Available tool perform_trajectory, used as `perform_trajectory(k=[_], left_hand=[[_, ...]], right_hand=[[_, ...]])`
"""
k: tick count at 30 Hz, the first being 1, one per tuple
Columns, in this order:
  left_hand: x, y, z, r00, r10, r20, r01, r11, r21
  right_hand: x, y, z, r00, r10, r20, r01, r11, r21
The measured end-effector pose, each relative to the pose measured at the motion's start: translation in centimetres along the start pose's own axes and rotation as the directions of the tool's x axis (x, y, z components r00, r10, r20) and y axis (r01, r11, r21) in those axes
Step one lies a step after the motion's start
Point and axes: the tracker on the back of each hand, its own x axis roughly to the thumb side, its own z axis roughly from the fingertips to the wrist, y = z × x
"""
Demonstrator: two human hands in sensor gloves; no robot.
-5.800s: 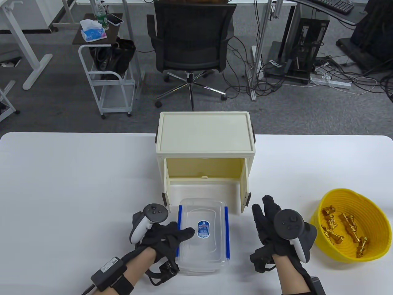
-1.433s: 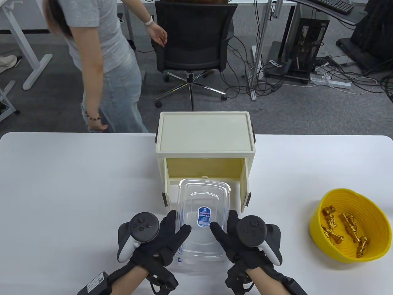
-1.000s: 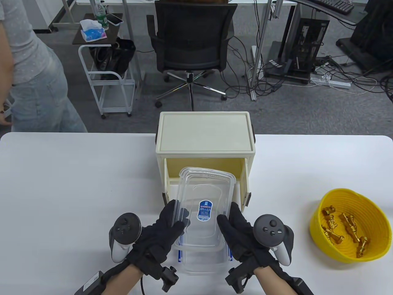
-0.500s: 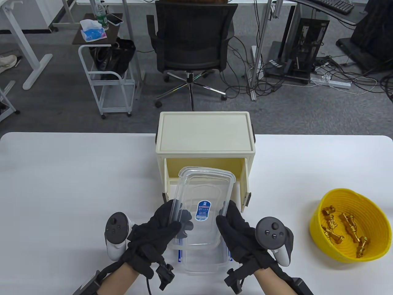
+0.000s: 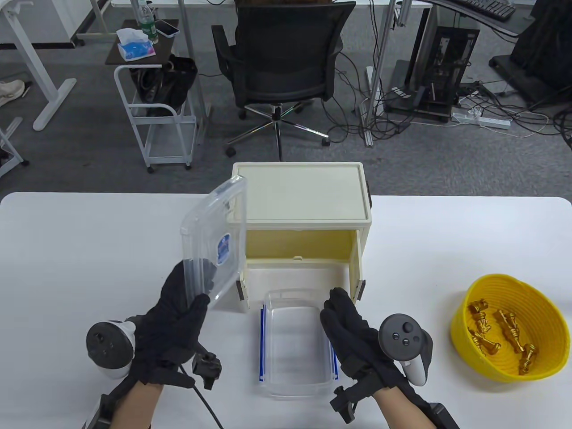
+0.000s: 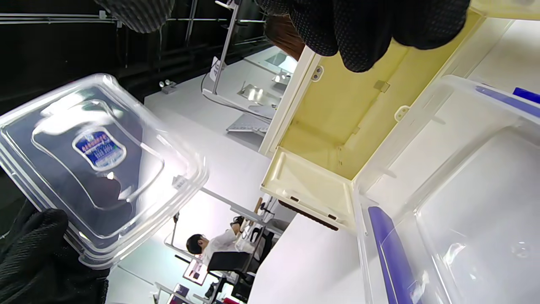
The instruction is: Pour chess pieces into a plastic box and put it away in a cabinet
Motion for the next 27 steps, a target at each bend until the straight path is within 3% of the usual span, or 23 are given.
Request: perform_trajectory(k=[1,3,5,7,12,15,18,20,27], left_hand=[[0.0,0.7,0.0,0.992,-0.130,0.007,0.130,0.991,0.025],[-0.3,1.9,0.0,0.903,-0.429,0.011,0.426,0.900,0.095],[-1.1,2.6,0.1,0.750,-0.662,0.001,0.656,0.744,0.126],[-2.4,2.8,0.0,0.617,-0.786,-0.043,0.785,0.612,0.094],[-6.9,1.6,0.5,0.459,-0.881,-0.118,0.880,0.469,-0.080],[-9.5,0.3,1.1,0.323,-0.942,-0.089,0.920,0.335,-0.206],[-12.3,-1.2,2.1,0.172,-0.985,-0.001,0.929,0.162,-0.332],[-13.7,-1.7,2.7,0.104,-0.994,0.024,0.915,0.086,-0.393],[-17.6,-2.4,4.8,-0.003,-0.994,0.109,0.816,-0.066,-0.574]], right_hand=[[0.0,0.0,0.0,1.000,0.002,0.000,-0.002,1.000,-0.001],[0.0,0.0,0.0,1.000,0.006,-0.002,-0.006,1.000,-0.003],[-0.2,0.0,0.0,1.000,0.009,-0.007,-0.009,1.000,-0.005],[-0.3,0.0,0.0,1.000,0.012,-0.014,-0.012,1.000,-0.005],[-0.4,0.0,-0.1,1.000,0.019,-0.024,-0.019,1.000,-0.003],[-0.4,0.0,-0.1,0.999,0.025,-0.032,-0.025,1.000,0.001],[-0.5,0.0,-0.1,0.999,0.022,-0.038,-0.022,1.000,0.004],[-0.6,0.1,-0.1,0.999,0.022,-0.041,-0.022,1.000,0.008],[-0.7,0.3,-0.2,0.998,0.031,-0.052,-0.030,0.999,0.025]])
